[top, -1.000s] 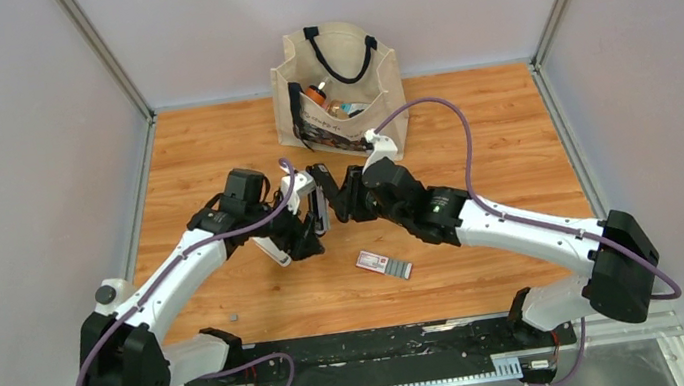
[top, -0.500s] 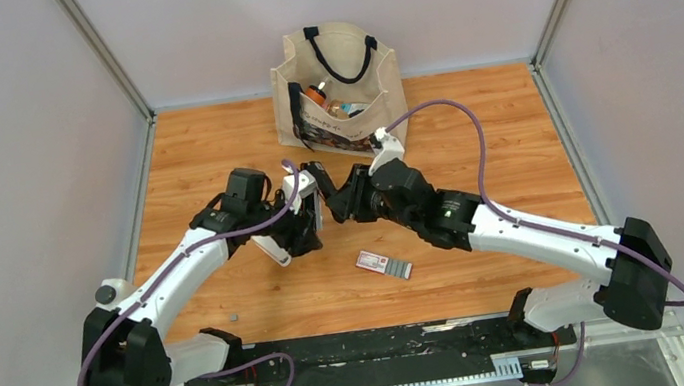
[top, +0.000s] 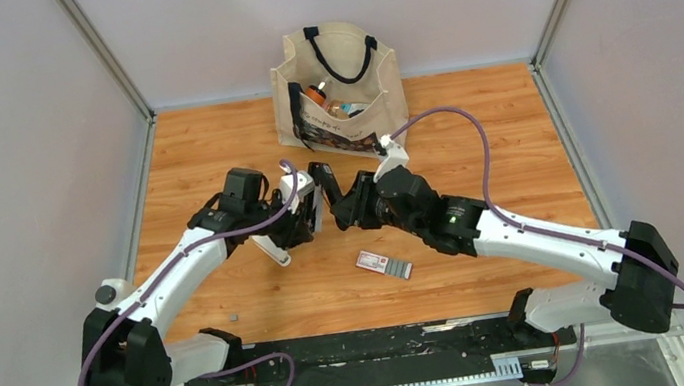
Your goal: Unload the staples from the stapler
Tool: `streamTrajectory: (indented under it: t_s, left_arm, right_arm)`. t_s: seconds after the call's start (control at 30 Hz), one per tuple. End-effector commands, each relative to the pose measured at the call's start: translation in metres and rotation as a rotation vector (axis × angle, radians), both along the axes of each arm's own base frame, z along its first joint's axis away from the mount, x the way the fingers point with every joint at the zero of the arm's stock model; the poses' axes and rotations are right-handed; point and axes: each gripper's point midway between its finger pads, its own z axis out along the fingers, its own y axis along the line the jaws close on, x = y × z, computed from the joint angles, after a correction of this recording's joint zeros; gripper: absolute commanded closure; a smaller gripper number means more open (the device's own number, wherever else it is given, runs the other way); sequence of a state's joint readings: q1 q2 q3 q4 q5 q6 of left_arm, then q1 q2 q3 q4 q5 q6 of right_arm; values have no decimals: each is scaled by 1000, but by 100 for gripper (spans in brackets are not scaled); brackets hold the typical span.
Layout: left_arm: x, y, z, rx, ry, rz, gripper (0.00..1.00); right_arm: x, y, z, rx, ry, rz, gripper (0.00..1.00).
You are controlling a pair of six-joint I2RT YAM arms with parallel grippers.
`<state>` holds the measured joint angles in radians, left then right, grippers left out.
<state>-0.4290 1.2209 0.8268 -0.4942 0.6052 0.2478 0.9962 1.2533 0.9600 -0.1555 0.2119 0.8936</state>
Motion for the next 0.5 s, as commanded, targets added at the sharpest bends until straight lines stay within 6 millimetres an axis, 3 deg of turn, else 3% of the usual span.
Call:
streamTrajectory:
  t_s: [0.0, 0.07, 0.2, 0.23, 0.33, 0.4, 0.43, 0.47]
  left_arm:
    - [22, 1, 11, 38, -165, -25, 76]
    - [31, 6, 11, 78, -212, -13, 77]
    - [54, 22, 7, 189, -327, 35, 78]
    - [59, 25, 6, 213, -353, 36, 78]
    - [72, 32, 6, 280, -417, 55, 79]
    - [77, 35, 5, 314, -456, 67, 80]
    - [79, 34, 5, 328, -478, 55, 80]
    - [82, 34, 7, 336, -504, 54, 80]
  right_arm:
    - [-12, 12, 46, 173, -45, 58, 100]
    - [-22, 11, 49, 173, -52, 108, 100]
    - [-43, 6, 29, 103, -44, 195, 100]
    - [-48, 2, 13, 68, -33, 209, 100]
    - [-62, -6, 2, 33, -66, 243, 100]
    - [-70, -15, -20, -19, -83, 256, 100]
    - [-73, -19, -15, -3, -113, 255, 100]
    - [-75, -26, -30, -30, -110, 253, 100]
